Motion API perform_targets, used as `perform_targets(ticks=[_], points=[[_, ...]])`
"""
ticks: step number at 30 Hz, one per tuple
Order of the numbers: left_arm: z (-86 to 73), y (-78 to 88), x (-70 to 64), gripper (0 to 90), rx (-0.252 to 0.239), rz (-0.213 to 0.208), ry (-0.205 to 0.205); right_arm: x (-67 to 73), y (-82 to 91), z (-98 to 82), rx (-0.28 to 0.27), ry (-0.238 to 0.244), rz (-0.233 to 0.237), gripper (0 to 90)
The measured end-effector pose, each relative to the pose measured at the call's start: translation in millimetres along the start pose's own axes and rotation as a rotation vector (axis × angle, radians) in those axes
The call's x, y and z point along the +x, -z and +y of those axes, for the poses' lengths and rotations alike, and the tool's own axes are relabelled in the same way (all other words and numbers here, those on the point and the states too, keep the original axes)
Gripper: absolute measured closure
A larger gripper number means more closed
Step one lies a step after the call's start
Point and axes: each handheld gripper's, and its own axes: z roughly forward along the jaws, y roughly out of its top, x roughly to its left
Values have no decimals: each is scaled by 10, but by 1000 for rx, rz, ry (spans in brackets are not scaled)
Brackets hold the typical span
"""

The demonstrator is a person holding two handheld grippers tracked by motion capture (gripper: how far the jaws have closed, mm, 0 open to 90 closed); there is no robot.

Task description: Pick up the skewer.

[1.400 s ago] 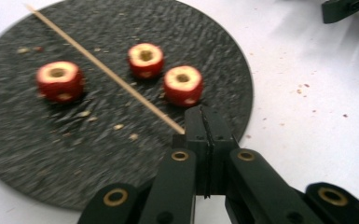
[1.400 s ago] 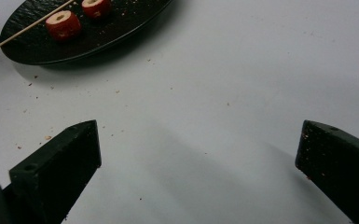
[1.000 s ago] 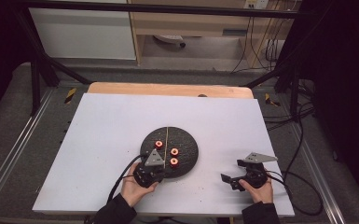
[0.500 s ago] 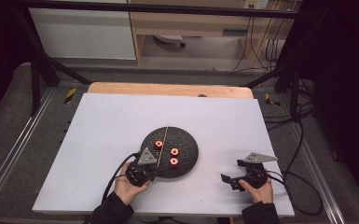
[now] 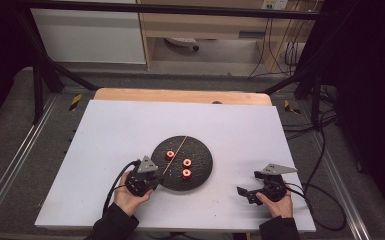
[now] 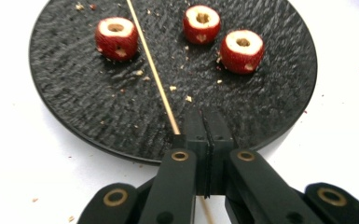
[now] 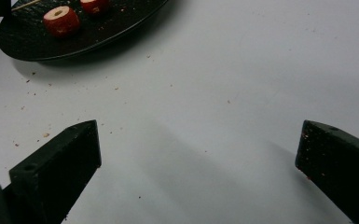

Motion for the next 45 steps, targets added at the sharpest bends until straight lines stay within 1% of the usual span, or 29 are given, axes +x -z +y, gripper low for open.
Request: perform_targets(ticks=[1,4,5,6,8,13,18,19,21,25,29,31,35,36,39,41,43,45], points=[[15,25,3,888,-8,5,6,0,2,1,1,0,0,7],[83,95,16,798,-36,30,24,-1,5,1,-1,-3,0,7],[113,107,20,763,-38,40,28,-2,4,2,0,-3,0,7],[146,107,27,723,-30,49,29,-1,3,2,1,-5,1,7],[209,68,43,638,7,57,46,0,-2,2,2,-5,2,7],[332,-123,49,586,123,89,40,-1,-6,2,4,-3,4,6],[428,-232,84,606,193,100,54,0,-3,3,4,-6,8,6],[440,-248,91,612,199,105,60,0,-3,3,4,-7,9,6],[453,-269,99,643,215,102,66,-1,-3,4,3,-6,10,6],[449,-293,87,695,245,103,58,-5,0,5,2,-3,9,6],[458,-299,67,745,258,110,55,-4,-3,5,2,-3,11,6],[464,-315,56,764,271,121,52,1,-5,4,3,-11,13,6],[473,-344,41,793,287,127,55,0,-4,5,4,-10,14,5],[477,-348,38,805,293,130,55,-5,-4,5,3,-3,13,5],[486,-354,28,839,297,141,63,-5,-4,5,4,-3,13,5],[488,-361,25,867,297,145,76,-5,-4,5,3,-3,14,5],[489,-363,25,874,296,149,86,-5,-3,6,3,-3,13,5],[487,-357,26,875,285,153,92,-4,-1,5,1,-4,14,5]])
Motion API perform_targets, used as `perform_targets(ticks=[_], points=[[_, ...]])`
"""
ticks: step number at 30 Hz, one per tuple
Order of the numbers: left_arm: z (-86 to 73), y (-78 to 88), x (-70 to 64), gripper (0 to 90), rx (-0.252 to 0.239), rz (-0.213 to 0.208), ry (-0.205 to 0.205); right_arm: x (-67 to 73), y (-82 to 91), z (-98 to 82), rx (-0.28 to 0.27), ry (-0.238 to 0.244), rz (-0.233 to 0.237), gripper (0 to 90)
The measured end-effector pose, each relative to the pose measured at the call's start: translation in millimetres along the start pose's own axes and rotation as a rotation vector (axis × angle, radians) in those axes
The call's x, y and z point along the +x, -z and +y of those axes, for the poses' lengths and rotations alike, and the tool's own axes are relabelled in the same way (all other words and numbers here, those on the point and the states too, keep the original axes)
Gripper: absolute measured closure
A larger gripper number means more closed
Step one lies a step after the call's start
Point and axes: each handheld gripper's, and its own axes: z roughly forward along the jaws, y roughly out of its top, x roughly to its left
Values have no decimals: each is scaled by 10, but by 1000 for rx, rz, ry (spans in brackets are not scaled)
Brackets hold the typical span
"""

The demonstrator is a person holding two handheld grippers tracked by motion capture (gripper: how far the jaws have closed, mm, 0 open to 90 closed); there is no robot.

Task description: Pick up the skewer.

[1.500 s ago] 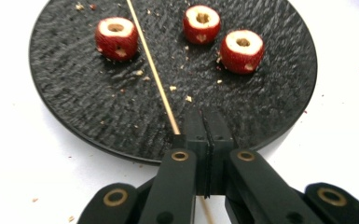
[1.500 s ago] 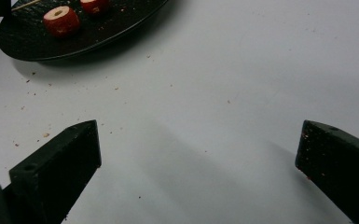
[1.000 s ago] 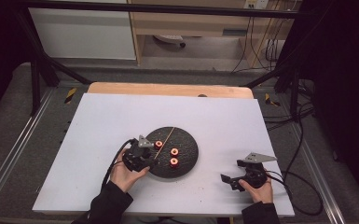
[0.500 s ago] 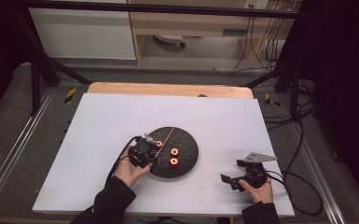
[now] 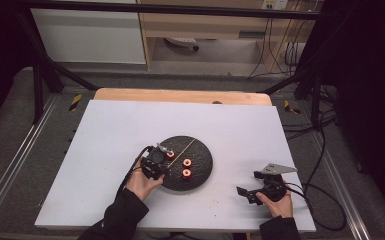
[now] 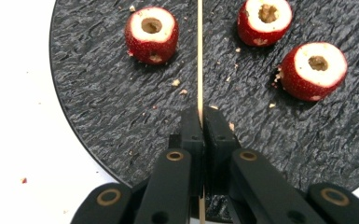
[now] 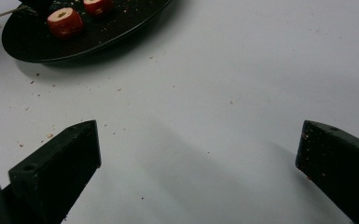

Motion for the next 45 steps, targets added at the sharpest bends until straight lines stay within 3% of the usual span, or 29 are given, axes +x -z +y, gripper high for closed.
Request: perform_targets(ticks=[6,13,22,34,45], points=[[-50,59,42,879,-47,-6,5,1,0,0,1,-1,-1,5],[-167,197,119,880,-115,-31,-27,5,3,-1,1,-3,-3,5],[-425,365,281,879,-230,-75,-43,6,-5,-3,7,-2,-7,5],[-858,524,457,879,-349,-115,-15,13,-14,1,6,-23,-11,5],[-1094,575,502,879,-387,-147,-34,35,-18,65,8,-48,-25,5]])
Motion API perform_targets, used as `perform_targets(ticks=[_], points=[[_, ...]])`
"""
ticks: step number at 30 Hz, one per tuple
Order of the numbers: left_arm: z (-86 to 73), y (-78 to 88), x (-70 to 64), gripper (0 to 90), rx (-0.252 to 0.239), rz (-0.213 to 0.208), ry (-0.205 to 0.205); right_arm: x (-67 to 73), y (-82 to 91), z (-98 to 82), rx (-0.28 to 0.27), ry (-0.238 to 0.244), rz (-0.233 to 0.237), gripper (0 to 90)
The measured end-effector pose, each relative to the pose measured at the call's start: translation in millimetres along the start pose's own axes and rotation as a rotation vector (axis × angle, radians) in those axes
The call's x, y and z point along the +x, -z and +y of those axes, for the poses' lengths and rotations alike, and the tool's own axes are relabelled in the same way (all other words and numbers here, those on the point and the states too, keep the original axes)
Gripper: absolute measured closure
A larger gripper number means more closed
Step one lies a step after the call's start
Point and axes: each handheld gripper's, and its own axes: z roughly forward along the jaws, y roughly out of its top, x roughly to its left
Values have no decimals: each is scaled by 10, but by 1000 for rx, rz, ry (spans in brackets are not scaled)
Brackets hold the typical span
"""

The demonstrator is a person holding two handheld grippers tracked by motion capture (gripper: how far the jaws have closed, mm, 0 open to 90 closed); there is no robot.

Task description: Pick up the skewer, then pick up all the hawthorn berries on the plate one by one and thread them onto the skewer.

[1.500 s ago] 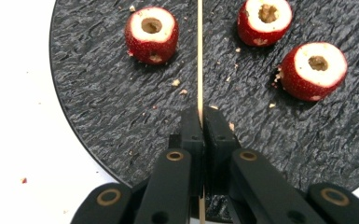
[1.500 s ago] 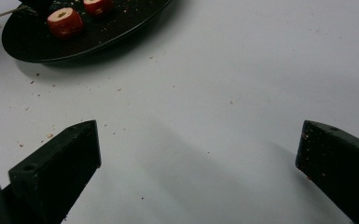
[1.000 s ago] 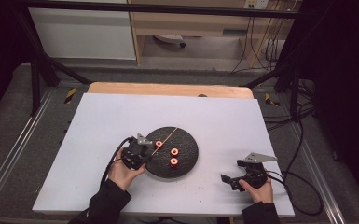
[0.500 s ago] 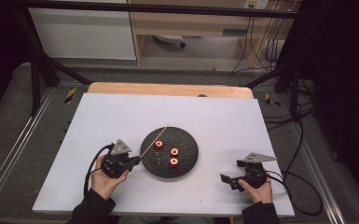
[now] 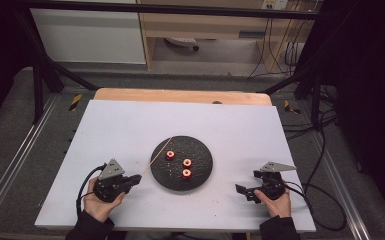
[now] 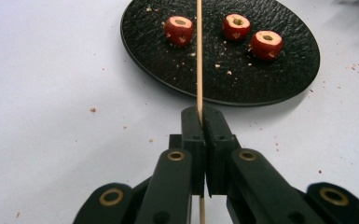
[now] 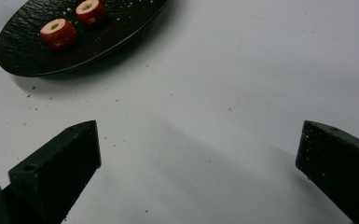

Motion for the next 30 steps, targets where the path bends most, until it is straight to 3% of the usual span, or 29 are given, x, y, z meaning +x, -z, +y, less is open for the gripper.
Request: perform_targets(ticks=[7,30], points=[[-62,30,9,879,-9,1,-14,72,-50,90,11,8,5,5],[-182,82,103,879,-16,-33,12,512,-330,546,64,84,32,5]])
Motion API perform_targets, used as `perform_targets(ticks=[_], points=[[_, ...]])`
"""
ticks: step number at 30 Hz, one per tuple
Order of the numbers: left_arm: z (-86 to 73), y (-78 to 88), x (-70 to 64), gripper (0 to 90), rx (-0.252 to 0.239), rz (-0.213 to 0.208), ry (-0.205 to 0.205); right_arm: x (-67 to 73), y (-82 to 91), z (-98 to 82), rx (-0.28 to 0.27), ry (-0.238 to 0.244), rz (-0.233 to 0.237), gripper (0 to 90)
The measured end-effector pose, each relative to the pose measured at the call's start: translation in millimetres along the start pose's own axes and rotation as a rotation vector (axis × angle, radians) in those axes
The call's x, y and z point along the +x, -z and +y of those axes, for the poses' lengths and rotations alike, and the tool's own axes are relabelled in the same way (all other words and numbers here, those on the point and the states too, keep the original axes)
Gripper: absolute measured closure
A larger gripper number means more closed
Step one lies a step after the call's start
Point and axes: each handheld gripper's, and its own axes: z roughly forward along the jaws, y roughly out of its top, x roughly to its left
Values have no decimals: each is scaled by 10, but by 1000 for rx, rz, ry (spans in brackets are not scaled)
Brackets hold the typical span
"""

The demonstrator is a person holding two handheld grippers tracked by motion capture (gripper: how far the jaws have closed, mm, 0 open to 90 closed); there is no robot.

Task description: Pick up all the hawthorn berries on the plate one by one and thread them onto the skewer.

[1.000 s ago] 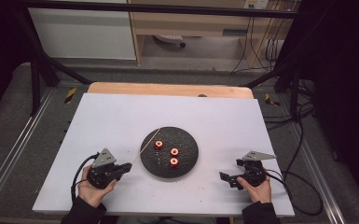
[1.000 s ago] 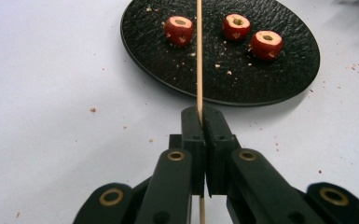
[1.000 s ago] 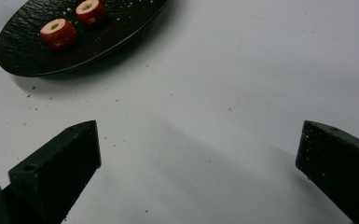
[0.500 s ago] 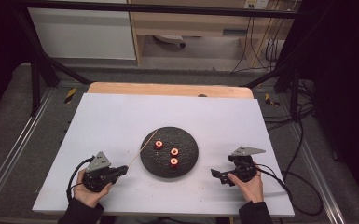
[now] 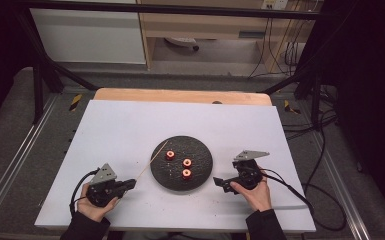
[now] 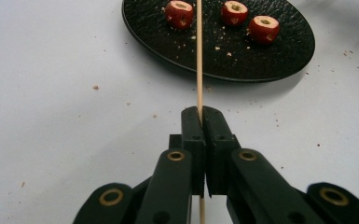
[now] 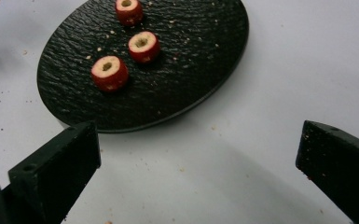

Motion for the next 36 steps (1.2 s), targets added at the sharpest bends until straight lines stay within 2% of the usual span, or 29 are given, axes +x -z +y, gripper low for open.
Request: perform_targets(ticks=[5,10,13,21,24,27,36], points=[[-1,-3,11,879,-1,3,2,128,-66,150,13,42,0,5],[-1,10,18,879,-7,8,8,305,-180,289,55,59,2,6],[-1,5,18,879,-7,5,8,407,-272,366,76,88,-1,15],[-3,-8,0,879,-2,-1,-2,590,-503,507,112,115,47,133],[-4,-15,-9,879,2,-3,-8,613,-571,554,149,133,40,194],[-2,-15,-14,879,1,-7,-9,617,-631,594,188,125,58,259],[-1,-18,-18,879,4,-10,-13,647,-771,699,285,142,64,434]])
